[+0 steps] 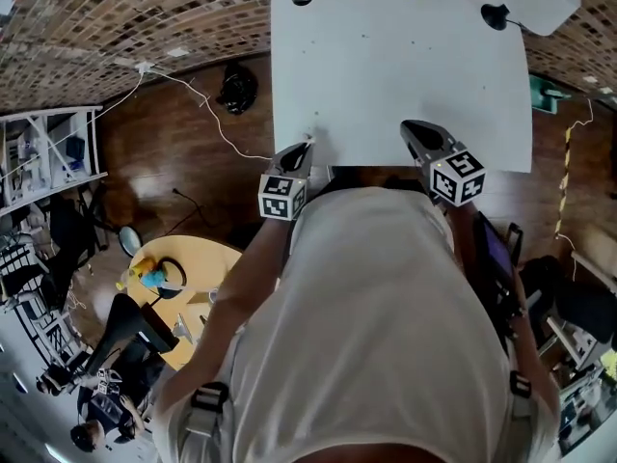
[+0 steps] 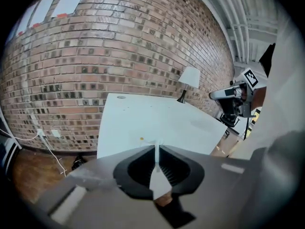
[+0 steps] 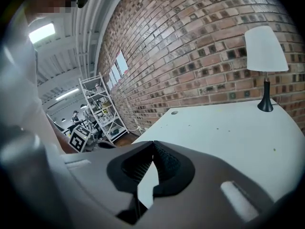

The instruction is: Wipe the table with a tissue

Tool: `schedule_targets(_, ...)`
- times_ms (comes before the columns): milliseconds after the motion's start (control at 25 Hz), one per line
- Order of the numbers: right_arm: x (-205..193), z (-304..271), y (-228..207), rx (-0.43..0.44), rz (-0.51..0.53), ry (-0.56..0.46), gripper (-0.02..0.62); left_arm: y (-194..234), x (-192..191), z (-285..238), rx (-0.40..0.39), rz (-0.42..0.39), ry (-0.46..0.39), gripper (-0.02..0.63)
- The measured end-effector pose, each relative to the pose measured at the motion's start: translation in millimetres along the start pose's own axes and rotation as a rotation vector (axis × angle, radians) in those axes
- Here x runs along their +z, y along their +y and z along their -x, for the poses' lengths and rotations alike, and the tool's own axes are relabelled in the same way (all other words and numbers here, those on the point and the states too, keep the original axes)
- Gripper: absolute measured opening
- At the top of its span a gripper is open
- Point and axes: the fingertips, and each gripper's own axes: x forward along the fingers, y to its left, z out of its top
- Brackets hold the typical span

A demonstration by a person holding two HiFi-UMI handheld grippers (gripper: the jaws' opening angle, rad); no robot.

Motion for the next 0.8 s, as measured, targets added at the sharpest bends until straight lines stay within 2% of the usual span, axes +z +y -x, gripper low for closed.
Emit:
schedule_targets(120, -4, -6, 4, -0.029, -0.020, 0.007, 0.008, 10, -1, -7, -0.032, -0.015, 0.018, 0.029)
schedule_targets(400, 0, -11, 5, -0.056, -0.033, 0.008, 0.008, 24, -12, -19, -0.040, -0.027, 0.061, 0.029)
schedule_targets(560, -6, -13, -5, -0.066, -0.049, 0.019, 0.008, 25, -18, -30, -0.031, -0.051, 0.089, 0.031)
schedule_targets(800, 2, -15, -13, -0.053, -0.049, 0.022, 0.008, 32, -22, -40, 0.002, -0.026, 0.137, 0.032)
